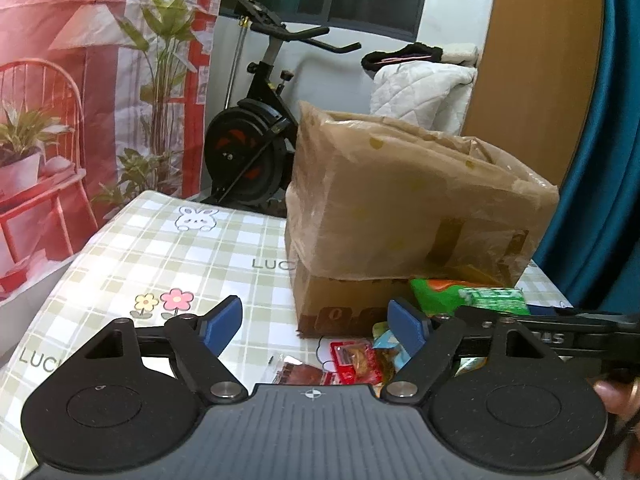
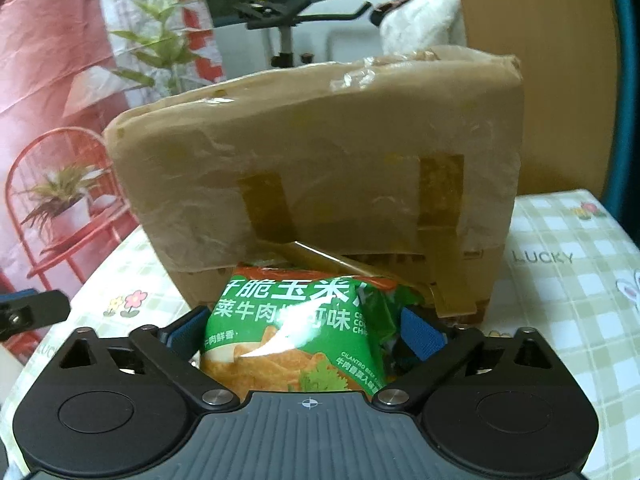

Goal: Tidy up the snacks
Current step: 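Grasp the red-wrapped snack with the left tool while the right tool grasps a green chip bag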

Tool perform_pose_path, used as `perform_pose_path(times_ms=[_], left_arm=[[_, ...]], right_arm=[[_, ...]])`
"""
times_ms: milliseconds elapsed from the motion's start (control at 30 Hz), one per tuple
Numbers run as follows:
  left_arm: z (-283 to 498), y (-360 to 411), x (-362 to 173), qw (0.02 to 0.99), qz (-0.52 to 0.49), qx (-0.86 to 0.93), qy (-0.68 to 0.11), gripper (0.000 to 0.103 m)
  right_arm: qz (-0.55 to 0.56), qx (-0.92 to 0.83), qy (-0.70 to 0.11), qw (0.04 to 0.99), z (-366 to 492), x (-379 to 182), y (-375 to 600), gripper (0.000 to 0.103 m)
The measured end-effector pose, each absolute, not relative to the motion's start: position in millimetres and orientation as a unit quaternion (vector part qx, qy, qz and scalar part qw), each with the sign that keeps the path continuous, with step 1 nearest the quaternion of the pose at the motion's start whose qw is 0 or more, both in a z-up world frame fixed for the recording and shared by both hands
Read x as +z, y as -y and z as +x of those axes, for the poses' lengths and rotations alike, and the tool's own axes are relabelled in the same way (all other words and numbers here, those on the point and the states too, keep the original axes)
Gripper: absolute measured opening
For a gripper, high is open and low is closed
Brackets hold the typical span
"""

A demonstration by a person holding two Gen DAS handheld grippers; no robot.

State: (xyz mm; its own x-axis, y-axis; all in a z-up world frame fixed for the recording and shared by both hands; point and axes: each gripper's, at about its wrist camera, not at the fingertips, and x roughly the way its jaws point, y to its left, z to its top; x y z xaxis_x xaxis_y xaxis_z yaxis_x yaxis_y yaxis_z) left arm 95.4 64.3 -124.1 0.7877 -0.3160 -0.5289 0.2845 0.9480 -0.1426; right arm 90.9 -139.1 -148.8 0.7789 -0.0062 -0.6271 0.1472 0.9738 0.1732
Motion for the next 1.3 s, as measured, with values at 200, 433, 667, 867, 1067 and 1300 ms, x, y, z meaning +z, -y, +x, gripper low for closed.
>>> perform_pose_path(times_ms=[200, 433, 667, 867, 1067, 1300], left_arm=[[93, -69, -135, 0.94, -0.02, -0.17, -0.294, 0.069], [95, -78, -151, 0.934, -0.026, -0.159, -0.319, 0.064], [102, -76, -178, 0.916, -0.038, -0.163, -0.366, 0.055], [118, -68, -204, 0.896, -0.073, -0.158, -0.408, 0.05], [140, -62, -224, 0.885, -0.113, -0.132, -0.433, 0.05], [164, -53, -229, 0.89, -0.101, -0.127, -0.426, 0.048]], right_arm=[[0.091, -0.008, -0.301, 0.949, 54, -139, 150, 0.085], [0.099, -0.025, -0.261, 0.96, 5, -133, 183, 0.084], [0.115, -0.064, -0.271, 0.954, -18, -155, 210, 0.084], [0.122, -0.088, -0.272, 0.951, -22, -167, 224, 0.084], [0.129, -0.098, -0.27, 0.949, -22, -170, 237, 0.084], [0.14, -0.106, -0.273, 0.946, -22, -173, 246, 0.084]])
